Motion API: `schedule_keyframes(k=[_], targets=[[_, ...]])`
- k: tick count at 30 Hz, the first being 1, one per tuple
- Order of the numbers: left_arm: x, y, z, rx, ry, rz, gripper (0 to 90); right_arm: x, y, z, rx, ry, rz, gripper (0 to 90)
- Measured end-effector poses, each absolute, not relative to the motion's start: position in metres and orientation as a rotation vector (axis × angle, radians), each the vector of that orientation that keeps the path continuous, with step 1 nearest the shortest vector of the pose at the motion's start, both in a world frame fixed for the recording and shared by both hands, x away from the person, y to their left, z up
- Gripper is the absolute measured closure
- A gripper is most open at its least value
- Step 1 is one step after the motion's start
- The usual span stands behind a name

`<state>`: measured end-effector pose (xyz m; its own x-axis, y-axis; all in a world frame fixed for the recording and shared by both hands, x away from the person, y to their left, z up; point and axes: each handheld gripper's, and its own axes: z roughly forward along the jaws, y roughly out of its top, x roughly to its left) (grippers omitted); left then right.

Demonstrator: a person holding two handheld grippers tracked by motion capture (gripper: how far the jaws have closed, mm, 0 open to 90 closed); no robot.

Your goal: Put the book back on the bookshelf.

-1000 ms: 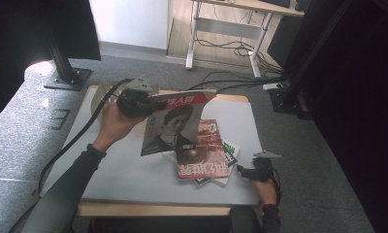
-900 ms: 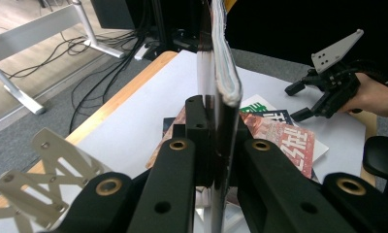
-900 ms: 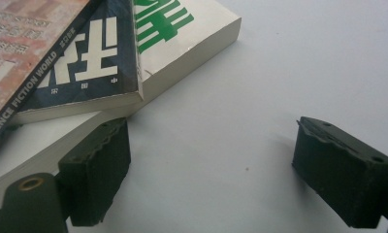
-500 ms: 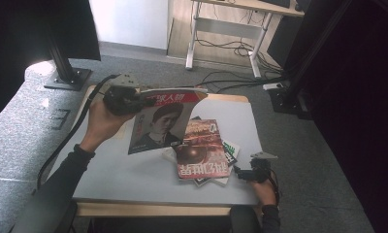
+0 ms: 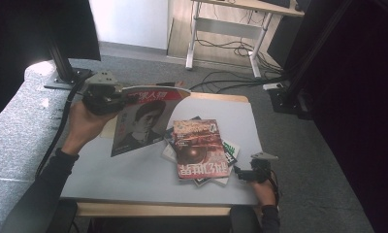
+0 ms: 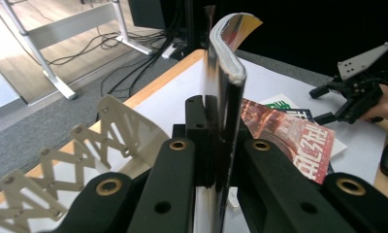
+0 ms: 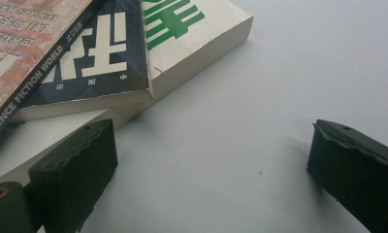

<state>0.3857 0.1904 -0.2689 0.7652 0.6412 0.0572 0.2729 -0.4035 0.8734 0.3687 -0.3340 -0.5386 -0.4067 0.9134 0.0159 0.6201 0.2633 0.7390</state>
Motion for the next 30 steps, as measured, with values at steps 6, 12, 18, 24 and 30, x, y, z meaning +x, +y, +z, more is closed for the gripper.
schedule_keyframes(k=[6,12,18,24,30], targets=[[0.383,0.204,-0.264,1.993,0.717,0.5,86.9,0.369,-0.334,-0.539,1.39,2.123,0.952,3.1],[0.378,0.219,-0.26,1.977,0.739,0.514,86.9,0.369,-0.334,-0.539,1.39,2.123,0.954,3.1],[0.373,0.235,-0.258,1.958,0.776,0.526,86.9,0.368,-0.334,-0.539,1.388,2.123,0.955,3.1],[0.371,0.25,-0.255,1.955,0.82,0.553,87.0,0.368,-0.334,-0.539,1.387,2.125,0.955,3.2],[0.374,0.266,-0.255,1.941,0.878,0.567,87.0,0.368,-0.335,-0.539,1.386,2.123,0.957,3.1]])
